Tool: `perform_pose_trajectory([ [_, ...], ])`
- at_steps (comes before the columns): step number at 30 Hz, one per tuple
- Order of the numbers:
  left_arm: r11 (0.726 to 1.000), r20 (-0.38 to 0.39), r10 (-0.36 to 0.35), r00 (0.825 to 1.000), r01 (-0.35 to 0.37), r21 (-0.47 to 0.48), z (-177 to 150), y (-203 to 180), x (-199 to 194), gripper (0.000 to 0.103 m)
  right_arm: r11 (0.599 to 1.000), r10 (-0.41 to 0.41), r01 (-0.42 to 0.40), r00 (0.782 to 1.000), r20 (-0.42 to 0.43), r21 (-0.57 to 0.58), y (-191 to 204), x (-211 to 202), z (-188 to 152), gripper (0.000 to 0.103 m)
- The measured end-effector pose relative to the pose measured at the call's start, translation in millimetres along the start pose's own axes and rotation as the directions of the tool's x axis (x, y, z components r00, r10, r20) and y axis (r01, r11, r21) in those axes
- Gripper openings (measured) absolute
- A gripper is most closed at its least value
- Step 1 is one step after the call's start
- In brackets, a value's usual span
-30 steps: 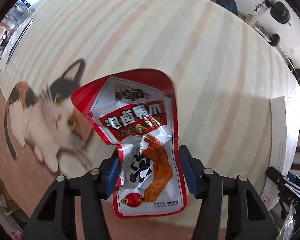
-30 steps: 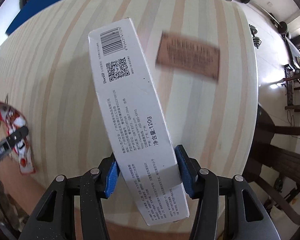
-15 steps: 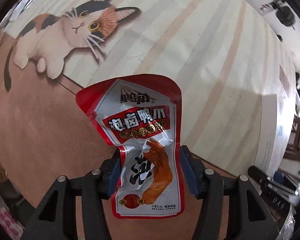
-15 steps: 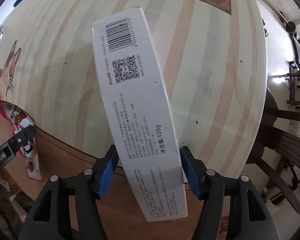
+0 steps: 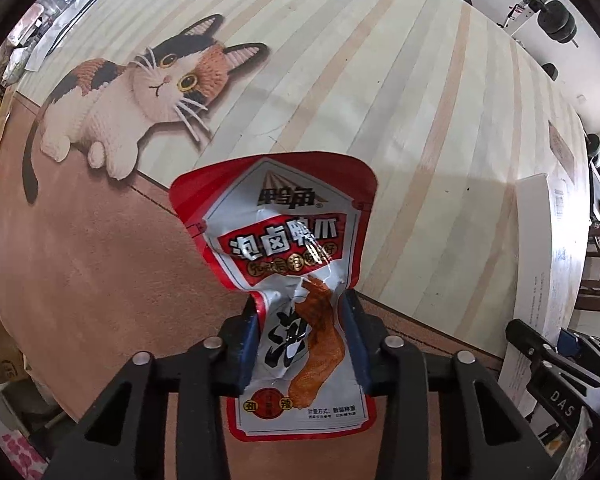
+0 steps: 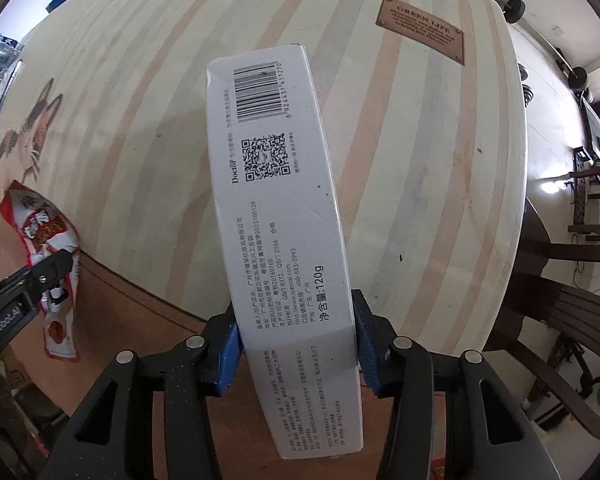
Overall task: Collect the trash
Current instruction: 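Carry the long box and red packet to the white bin and release them inside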
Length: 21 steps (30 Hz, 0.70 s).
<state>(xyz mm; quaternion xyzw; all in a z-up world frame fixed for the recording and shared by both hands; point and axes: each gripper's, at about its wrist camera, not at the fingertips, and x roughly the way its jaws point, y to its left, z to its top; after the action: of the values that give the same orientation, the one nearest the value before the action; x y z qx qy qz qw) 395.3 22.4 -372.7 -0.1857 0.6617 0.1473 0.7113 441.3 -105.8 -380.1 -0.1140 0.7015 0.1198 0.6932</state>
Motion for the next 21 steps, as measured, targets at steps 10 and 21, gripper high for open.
perform_pose_trajectory([
  [10,0.999,0.048,-0.019,0.999,0.016,0.047,3.6,-18.2,-28.2,0.007,0.999,0.044,-0.045,0.998,0.044,0.005,-10.0,-28.8,-6.9,0.051],
  [21,0.998,0.129,-0.053,0.990,0.050,0.025,-8.8,-5.8,-74.2,0.005,0.995,0.104,-0.105,0.990,0.092,0.003,-27.3,-59.6,-18.1,0.051],
])
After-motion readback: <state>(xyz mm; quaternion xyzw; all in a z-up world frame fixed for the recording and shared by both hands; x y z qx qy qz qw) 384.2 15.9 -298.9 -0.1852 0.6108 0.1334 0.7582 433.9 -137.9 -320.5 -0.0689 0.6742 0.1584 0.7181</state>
